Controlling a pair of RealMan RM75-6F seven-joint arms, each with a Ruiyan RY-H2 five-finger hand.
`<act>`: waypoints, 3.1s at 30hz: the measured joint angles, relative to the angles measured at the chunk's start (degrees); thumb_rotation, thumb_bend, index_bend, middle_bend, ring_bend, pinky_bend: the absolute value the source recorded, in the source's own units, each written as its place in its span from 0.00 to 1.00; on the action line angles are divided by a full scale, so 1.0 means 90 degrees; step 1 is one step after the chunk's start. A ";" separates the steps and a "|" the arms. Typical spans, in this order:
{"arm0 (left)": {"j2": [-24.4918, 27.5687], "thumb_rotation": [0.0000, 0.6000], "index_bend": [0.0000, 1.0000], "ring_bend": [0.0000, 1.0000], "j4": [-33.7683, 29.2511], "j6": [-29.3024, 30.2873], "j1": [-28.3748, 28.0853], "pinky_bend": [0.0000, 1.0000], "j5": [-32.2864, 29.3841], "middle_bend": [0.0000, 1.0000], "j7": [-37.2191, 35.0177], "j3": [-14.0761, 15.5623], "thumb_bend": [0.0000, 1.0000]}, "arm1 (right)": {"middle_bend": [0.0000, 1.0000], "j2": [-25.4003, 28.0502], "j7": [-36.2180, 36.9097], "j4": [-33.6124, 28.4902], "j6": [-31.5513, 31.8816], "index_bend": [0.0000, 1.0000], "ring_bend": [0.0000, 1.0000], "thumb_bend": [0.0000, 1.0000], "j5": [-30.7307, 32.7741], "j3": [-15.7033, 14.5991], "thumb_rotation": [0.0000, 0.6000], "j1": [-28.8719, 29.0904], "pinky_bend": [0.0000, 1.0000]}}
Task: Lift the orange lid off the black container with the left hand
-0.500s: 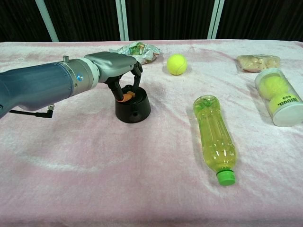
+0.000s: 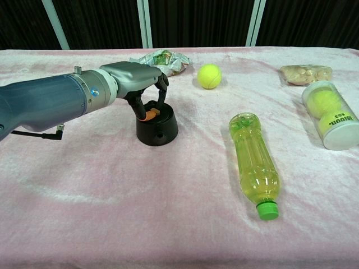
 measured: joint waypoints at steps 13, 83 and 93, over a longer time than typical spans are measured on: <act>-0.0007 1.00 0.54 0.00 0.0000 -0.0032 0.0002 0.00 -0.0019 0.11 0.0012 -0.0009 0.44 | 0.15 -0.0001 0.0006 -0.0006 0.0004 0.19 0.21 0.14 0.0005 0.0002 1.00 -0.0003 0.18; 0.0298 1.00 0.19 0.00 0.0947 -0.0707 0.0753 0.00 0.0655 0.04 -0.1127 0.0481 0.11 | 0.15 -0.0003 -0.0001 -0.0083 -0.0059 0.20 0.21 0.15 0.0108 0.0003 1.00 -0.0004 0.18; 0.0684 1.00 0.16 0.00 0.0257 -0.0403 0.0853 0.00 0.1061 0.05 -0.1557 0.0193 0.07 | 0.15 0.0018 0.0029 -0.0132 -0.0110 0.20 0.21 0.15 0.0173 0.0013 1.00 0.0003 0.18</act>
